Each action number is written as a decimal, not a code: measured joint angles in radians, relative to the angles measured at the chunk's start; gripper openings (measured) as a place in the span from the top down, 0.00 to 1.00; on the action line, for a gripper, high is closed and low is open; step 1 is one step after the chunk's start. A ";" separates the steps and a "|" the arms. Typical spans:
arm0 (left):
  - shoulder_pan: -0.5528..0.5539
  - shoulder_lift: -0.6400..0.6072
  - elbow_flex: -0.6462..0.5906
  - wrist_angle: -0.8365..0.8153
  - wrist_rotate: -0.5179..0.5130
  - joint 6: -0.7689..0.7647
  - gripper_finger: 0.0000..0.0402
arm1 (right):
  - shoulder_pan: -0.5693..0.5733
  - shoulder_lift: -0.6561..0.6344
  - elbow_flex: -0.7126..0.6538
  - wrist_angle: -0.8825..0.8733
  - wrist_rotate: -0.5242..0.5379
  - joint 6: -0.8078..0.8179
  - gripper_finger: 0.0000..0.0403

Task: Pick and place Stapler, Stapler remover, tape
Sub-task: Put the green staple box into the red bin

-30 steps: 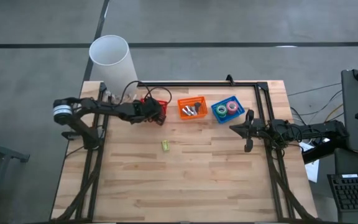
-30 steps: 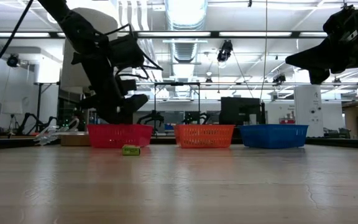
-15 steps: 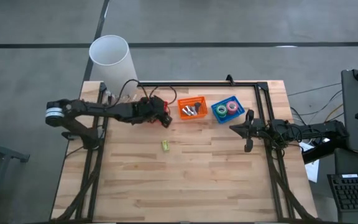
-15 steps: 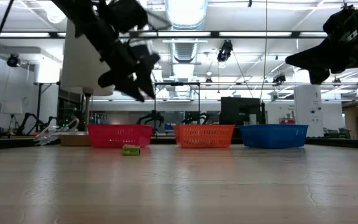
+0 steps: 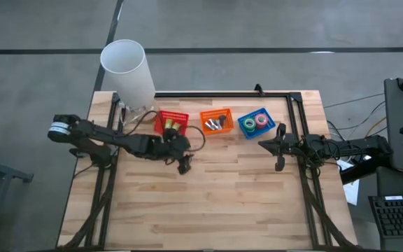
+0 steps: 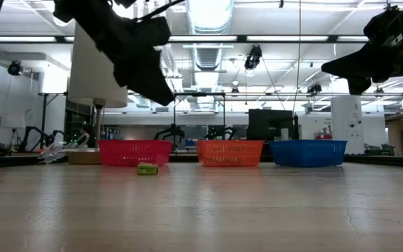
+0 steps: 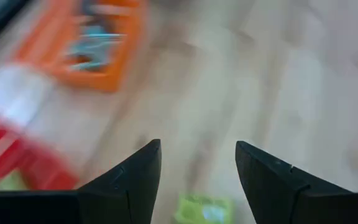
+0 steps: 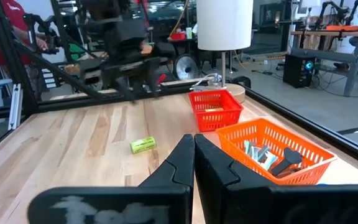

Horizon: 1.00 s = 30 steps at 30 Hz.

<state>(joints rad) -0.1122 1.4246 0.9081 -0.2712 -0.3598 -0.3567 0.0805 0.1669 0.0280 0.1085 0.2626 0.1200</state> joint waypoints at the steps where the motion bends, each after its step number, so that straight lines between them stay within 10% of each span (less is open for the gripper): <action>1: -0.008 0.000 -0.001 -0.009 0.048 0.072 0.48 | 0.000 0.000 0.000 0.000 0.000 0.000 0.98; 10: -0.033 0.001 -0.036 -0.051 0.249 0.521 0.48 | 0.000 0.000 0.000 0.000 0.000 0.000 0.98; 30: -0.027 0.150 -0.037 -0.043 0.044 0.664 0.48 | 0.000 0.000 0.000 0.000 0.000 0.000 0.98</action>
<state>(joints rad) -0.1388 1.5741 0.8709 -0.3145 -0.3158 0.3077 0.0803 0.1669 0.0280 0.1085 0.2626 0.1200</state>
